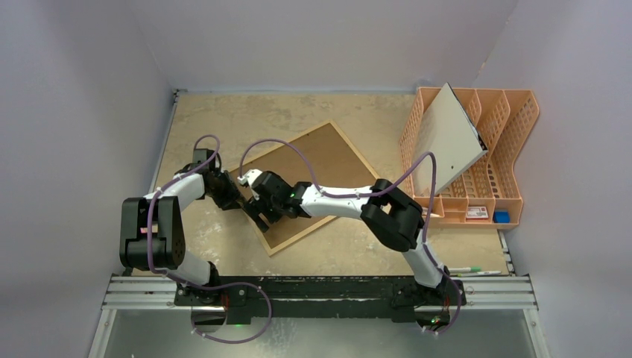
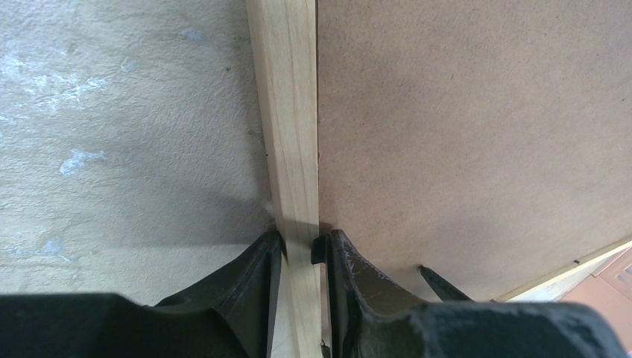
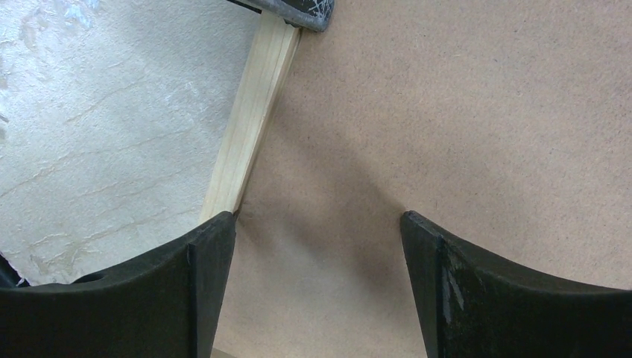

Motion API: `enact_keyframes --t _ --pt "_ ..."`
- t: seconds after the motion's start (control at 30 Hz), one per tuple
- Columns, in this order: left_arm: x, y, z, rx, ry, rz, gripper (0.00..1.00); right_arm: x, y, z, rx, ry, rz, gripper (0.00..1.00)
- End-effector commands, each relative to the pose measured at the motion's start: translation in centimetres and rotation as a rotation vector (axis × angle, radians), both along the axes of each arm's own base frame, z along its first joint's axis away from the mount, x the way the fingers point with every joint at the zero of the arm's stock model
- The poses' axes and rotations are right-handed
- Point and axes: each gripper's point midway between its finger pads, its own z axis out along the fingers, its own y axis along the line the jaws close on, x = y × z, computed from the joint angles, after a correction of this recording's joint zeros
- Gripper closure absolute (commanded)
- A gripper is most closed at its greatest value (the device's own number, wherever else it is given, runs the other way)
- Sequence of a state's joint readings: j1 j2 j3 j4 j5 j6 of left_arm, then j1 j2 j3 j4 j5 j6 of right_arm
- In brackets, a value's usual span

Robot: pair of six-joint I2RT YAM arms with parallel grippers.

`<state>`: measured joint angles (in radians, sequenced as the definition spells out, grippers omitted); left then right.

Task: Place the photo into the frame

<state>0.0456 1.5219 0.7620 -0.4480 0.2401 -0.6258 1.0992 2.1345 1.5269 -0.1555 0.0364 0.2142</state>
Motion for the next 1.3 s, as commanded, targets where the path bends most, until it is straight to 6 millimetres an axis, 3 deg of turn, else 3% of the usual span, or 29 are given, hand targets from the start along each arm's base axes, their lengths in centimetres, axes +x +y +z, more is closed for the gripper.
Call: enact_keyframes --t 0.0,0.27,0.5,0.73,0.93,1.1,1.27 --pt "-3.3 0.6 -2.7 0.044 0.143 -0.006 0.71 -3.3 -7.0 -9.3 -0.32 0.159 -0.009 0.18" --pt "-3.3 0.6 -2.8 0.044 0.146 -0.007 0.71 -3.0 -8.0 -10.4 -0.366 0.125 0.001 0.2" --pt "-3.4 0.6 -2.9 0.043 0.148 -0.006 0.71 -2.4 -9.2 -11.7 -0.444 0.116 -0.097 0.23" --pt "-3.5 0.7 -2.8 0.048 0.148 -0.004 0.71 -3.5 -12.5 -14.3 -0.608 0.171 -0.183 0.28" --pt "-3.4 1.2 -2.6 0.075 0.147 0.008 0.71 -3.2 -15.1 -15.4 -0.692 0.123 -0.246 0.44" --pt "-3.5 1.5 -2.6 0.091 0.152 0.017 0.72 -3.2 -15.1 -15.7 -0.671 0.151 -0.248 0.63" --pt "-3.6 1.8 -2.6 0.107 0.158 0.027 0.72 -3.3 -15.3 -16.3 -0.635 0.219 -0.233 0.73"
